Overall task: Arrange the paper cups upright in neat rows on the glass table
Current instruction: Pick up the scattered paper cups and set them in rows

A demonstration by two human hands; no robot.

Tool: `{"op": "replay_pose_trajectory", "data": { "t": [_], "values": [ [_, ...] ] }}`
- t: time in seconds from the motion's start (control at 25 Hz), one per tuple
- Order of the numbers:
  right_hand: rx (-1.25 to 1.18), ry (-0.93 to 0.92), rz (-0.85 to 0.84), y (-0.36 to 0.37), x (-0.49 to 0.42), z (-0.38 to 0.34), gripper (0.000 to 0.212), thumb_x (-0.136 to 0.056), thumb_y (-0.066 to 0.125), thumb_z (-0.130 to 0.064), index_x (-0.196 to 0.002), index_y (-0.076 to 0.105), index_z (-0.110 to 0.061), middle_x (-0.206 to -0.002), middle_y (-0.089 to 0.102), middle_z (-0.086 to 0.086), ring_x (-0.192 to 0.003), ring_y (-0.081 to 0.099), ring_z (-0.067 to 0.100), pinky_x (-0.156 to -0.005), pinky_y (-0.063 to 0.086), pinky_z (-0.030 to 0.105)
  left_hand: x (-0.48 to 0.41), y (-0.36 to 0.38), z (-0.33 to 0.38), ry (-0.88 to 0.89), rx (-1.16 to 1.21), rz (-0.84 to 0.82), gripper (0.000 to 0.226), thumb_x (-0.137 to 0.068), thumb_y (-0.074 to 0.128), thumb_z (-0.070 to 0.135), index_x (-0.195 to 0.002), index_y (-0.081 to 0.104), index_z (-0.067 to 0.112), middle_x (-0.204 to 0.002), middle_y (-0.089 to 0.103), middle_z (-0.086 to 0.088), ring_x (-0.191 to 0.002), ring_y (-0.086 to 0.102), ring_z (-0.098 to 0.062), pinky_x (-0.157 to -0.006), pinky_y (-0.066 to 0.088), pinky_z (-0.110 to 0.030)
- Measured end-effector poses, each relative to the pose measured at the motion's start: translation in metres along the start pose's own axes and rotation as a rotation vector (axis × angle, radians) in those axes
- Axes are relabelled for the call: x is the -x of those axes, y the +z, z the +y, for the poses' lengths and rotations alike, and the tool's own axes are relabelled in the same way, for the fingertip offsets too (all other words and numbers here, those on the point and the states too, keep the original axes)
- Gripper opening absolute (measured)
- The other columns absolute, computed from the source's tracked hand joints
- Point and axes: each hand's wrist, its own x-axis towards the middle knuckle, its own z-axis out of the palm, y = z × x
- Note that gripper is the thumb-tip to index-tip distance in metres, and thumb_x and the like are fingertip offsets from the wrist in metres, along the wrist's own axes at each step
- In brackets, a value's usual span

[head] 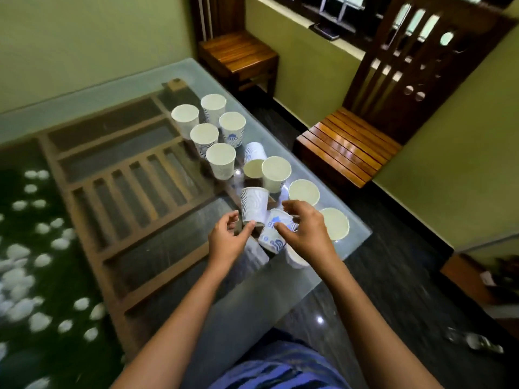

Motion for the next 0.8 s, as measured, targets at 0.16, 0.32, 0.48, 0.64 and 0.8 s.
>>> {"op": "replay_pose_trajectory", "data": {
  "t": [0.16,0.32,0.48,0.64,0.8],
  "values": [
    [0.376,-0.041,-0.328,0.000,-0.027,0.013,0.043,-0.082,0.063,-0.013,-0.123,0.049,-0.008,-0.126,0.049,0.012,-0.114,0.047,0.029,-0.093,0.042,0.039,-0.031,0.019,0.008,-0.056,-0.116,0.020,0.056,-0.074,0.075,0.032,-0.119,0.056,0.005,-0.117,0.062,-0.010,-0.095,0.058,-0.018,-0.083,0.045,-0.026],
    [0.451,-0.076,-0.405,0.008,-0.030,0.017,0.043,-0.080,0.061,-0.010,-0.121,0.047,-0.010,-0.124,0.047,0.011,-0.115,0.045,0.030,-0.091,0.043,0.048,-0.046,0.026,0.010,-0.132,-0.193,-0.016,0.062,-0.071,0.077,0.031,-0.122,0.053,0.004,-0.116,0.063,-0.014,-0.102,0.061,-0.025,-0.089,0.048,-0.033],
    [0.350,-0.181,-0.383,0.012,-0.037,0.016,0.059,-0.077,0.064,-0.005,-0.131,0.042,-0.012,-0.126,0.047,0.012,-0.116,0.045,0.030,-0.092,0.043,0.040,-0.046,0.016,0.008,-0.158,-0.131,-0.002,0.064,-0.067,0.081,0.017,-0.122,0.053,0.004,-0.113,0.064,-0.015,-0.094,0.061,-0.020,-0.086,0.050,-0.031],
    [0.419,-0.507,-0.346,0.030,-0.037,0.008,0.048,-0.077,0.060,0.003,-0.123,0.052,-0.004,-0.103,0.059,0.019,-0.090,0.057,0.039,-0.071,0.051,0.045,-0.028,-0.016,-0.002,-0.101,-0.065,0.198,0.070,-0.062,0.083,0.008,-0.125,0.052,0.004,-0.111,0.061,-0.008,-0.095,0.057,-0.015,-0.079,0.046,-0.020],
    [0.388,-0.743,-0.269,0.052,-0.032,-0.002,0.038,-0.066,0.068,0.010,-0.103,0.063,0.000,-0.077,0.060,0.015,-0.066,0.058,0.032,-0.053,0.048,0.032,-0.009,-0.045,-0.020,-0.045,-0.044,0.414,0.070,-0.061,0.081,0.000,-0.124,0.051,0.000,-0.122,0.057,-0.017,-0.105,0.056,-0.021,-0.088,0.045,-0.028]
  ]
}}
